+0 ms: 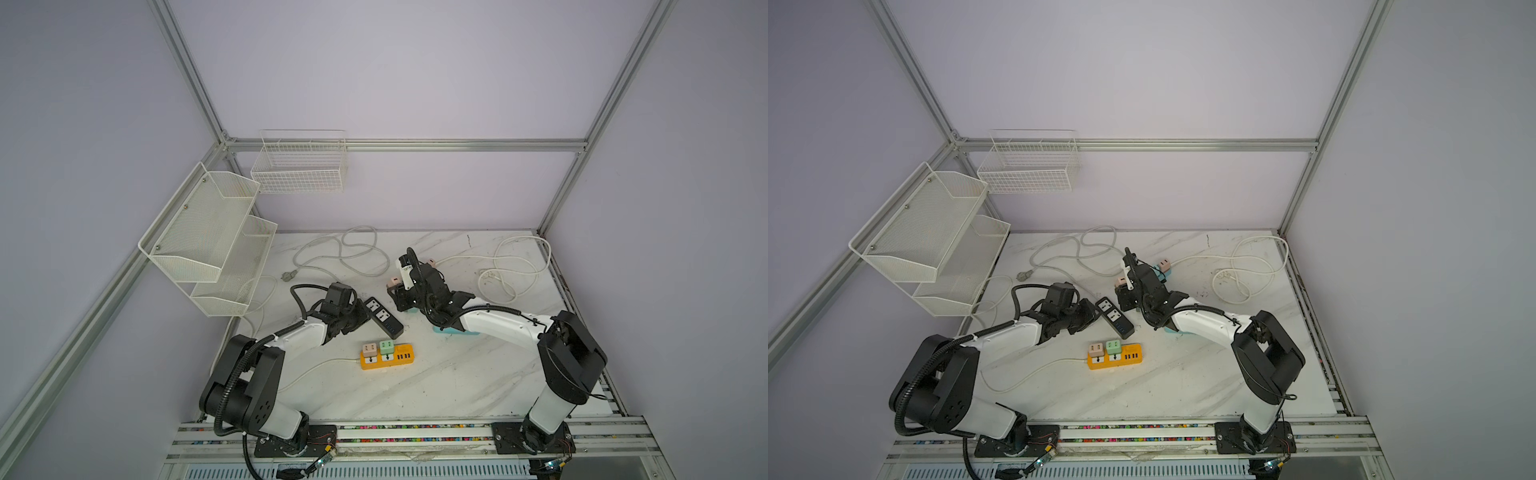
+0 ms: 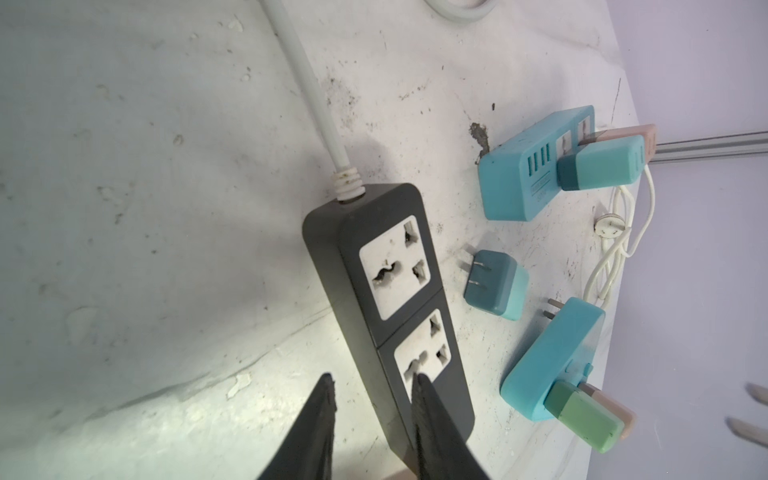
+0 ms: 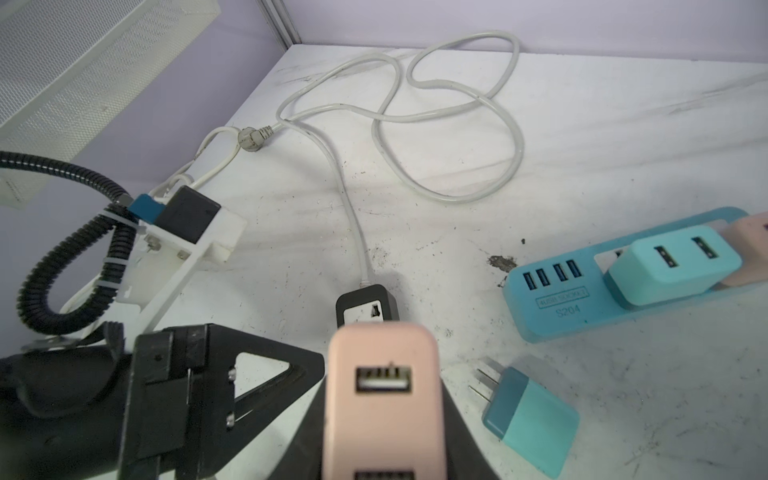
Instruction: Pull the plug off the socket
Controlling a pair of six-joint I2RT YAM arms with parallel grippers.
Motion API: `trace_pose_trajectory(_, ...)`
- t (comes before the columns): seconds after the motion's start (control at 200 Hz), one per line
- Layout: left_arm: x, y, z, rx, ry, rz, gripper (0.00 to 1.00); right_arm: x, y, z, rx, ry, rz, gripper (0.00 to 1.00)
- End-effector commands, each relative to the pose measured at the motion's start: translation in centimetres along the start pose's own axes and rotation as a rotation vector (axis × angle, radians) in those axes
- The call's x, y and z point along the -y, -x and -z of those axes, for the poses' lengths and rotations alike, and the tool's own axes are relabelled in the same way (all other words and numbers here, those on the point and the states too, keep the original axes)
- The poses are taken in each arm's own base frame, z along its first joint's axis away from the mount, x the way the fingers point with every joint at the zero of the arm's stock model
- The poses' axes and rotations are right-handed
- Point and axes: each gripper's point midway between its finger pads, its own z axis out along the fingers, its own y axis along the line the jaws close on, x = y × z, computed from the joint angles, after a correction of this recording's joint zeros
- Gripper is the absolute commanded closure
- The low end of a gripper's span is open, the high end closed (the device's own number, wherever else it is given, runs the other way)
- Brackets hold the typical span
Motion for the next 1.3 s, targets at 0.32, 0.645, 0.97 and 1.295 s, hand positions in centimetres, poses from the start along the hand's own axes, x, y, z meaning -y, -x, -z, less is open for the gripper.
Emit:
trace_pose_trajectory(0.32,2.6,0.5,3.0,0.077,-0.069,-0.067,0.62,3.6,0.8,-1.1,0.094,0.004,-0.270,1.00)
trace_pose_trajectory(0.645,2.6,-0.2,3.8,0.104,-0.054,-0.077,0.59,4.5,0.0,-4.4,0.079,0.006,-0.338,1.00)
trace_pose_trajectory(0.97,2.5,-0.7,3.6,0.096,-0.045,-0.089,0.56,4.6,-2.3,-7.6,0.016,0.003,-0.357,1.00)
trace_pose_trajectory(1.295,2.5,-0.7,3.7,0.100,-0.039,-0.095,0.53,4.4,-3.9,-10.1,-0.039,0.001,-0.341,1.00)
